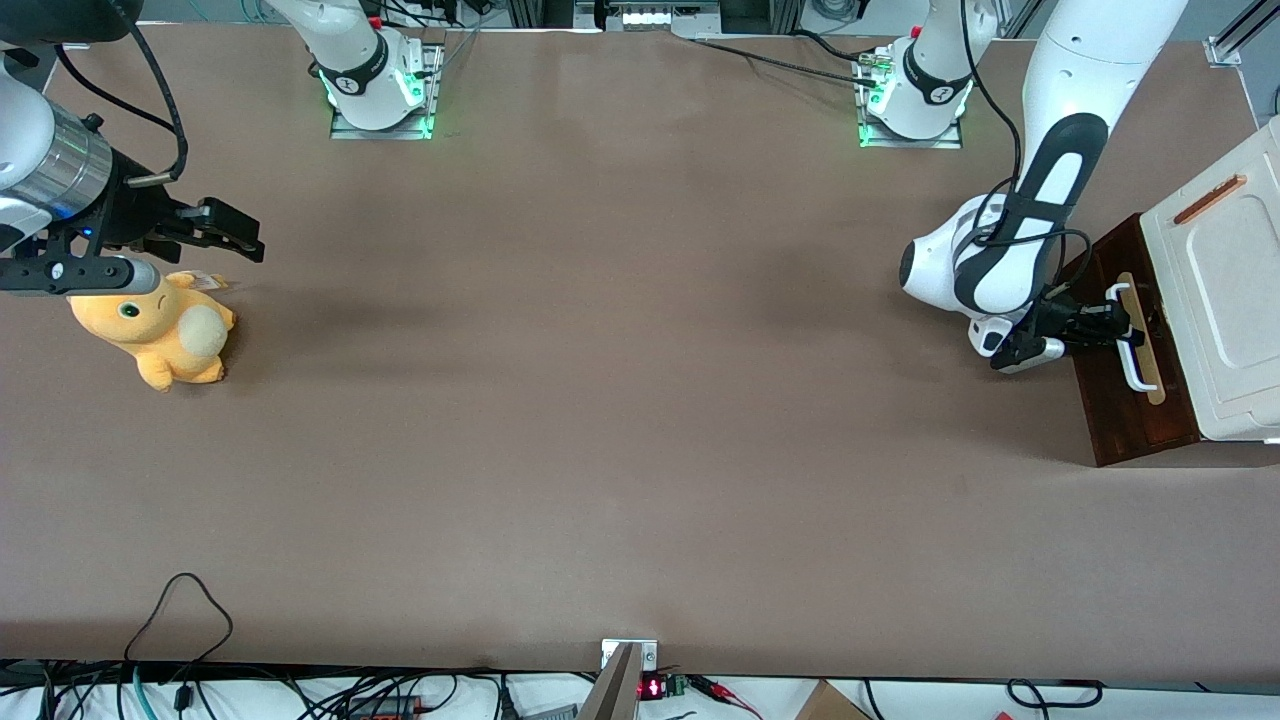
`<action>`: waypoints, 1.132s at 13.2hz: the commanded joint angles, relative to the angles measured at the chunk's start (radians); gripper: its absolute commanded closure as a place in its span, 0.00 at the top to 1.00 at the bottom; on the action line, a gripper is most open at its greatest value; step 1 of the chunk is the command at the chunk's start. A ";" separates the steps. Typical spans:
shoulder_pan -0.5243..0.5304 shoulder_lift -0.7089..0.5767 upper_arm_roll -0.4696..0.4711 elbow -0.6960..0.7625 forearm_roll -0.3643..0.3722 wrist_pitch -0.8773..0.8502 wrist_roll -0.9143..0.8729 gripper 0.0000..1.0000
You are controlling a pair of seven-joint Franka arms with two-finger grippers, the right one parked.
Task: Open lower drawer with left arm only
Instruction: 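Pull the handle with the left gripper, sliding the drawer out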
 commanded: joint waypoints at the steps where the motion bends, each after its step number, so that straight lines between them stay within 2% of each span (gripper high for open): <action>1: 0.003 0.005 0.016 0.002 0.024 0.024 0.003 0.00; 8: -0.026 -0.006 -0.011 0.007 0.004 0.022 0.010 0.00; 9: -0.032 -0.007 -0.043 0.017 -0.034 0.022 0.010 0.00; 11: -0.046 -0.009 -0.118 0.042 -0.175 0.016 0.012 0.00; 15: -0.067 -0.007 -0.206 0.047 -0.224 -0.039 0.012 0.00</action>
